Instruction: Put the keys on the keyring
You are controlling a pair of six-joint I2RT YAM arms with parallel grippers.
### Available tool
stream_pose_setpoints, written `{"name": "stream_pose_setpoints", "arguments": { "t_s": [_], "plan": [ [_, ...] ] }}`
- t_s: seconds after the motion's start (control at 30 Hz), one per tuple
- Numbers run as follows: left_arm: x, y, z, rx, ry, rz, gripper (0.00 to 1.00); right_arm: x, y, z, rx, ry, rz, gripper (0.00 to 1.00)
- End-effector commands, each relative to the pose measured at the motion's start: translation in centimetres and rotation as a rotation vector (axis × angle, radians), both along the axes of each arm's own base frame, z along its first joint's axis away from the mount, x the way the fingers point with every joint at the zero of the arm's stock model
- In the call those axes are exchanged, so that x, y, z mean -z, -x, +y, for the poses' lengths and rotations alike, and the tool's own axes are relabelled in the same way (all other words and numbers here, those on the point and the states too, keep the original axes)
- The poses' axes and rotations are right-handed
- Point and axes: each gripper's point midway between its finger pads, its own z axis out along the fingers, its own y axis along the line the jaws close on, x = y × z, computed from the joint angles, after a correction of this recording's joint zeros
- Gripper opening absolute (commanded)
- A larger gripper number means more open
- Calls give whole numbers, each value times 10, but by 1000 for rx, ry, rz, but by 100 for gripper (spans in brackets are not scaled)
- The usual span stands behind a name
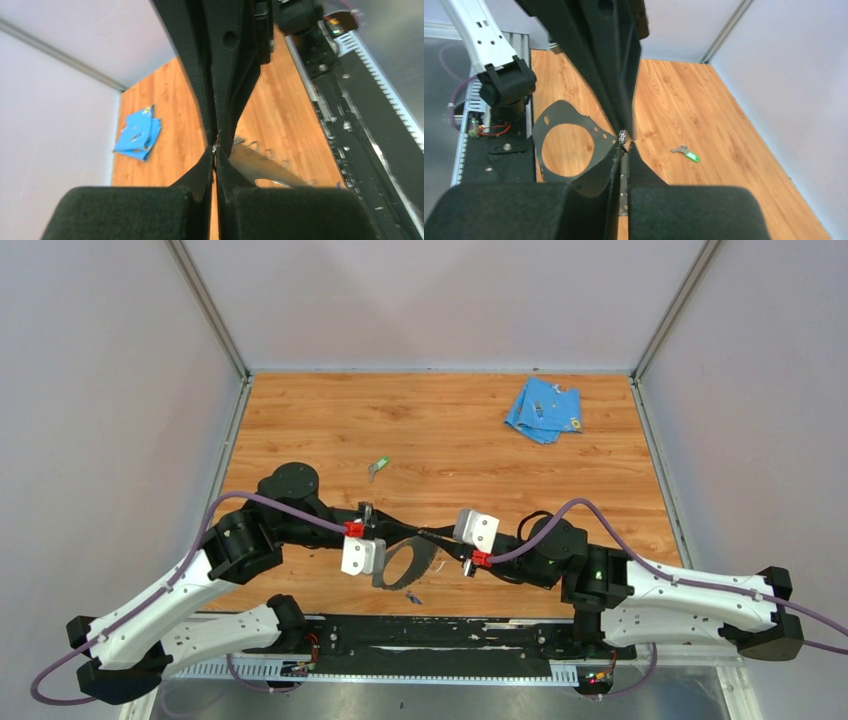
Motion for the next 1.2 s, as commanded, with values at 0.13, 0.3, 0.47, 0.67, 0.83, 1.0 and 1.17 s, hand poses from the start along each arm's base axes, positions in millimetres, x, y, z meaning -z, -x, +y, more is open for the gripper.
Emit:
{"name": "stream_pose_setpoints", "arguments": {
  "t_s": [0.13,0.3,0.47,0.67,0.83,1.0,1.17],
  "plan": [
    [-20,3,1,-7,79,-20,0,-1,-4,-7,38,-19,32,12],
    [-18,5,1,6,67,-4,0,-3,-6,-14,61,-53,38,27],
    [-17,8,-1,23,67,2,0,-12,-9,-18,81,-110,41,4],
    [-15,9,-1,33,63,4,0,-15,-8,-11,68,-119,47,23],
    [-14,10,-1,37,60,8,0,-16,-7,-9,57,-121,47,21],
    [-11,11,-1,44,55,9,0,-17,-6,-8,48,-123,42,5],
    [-5,11,0,42,47,14,0,-18,-4,-5,36,-114,41,7]
  ]
}}
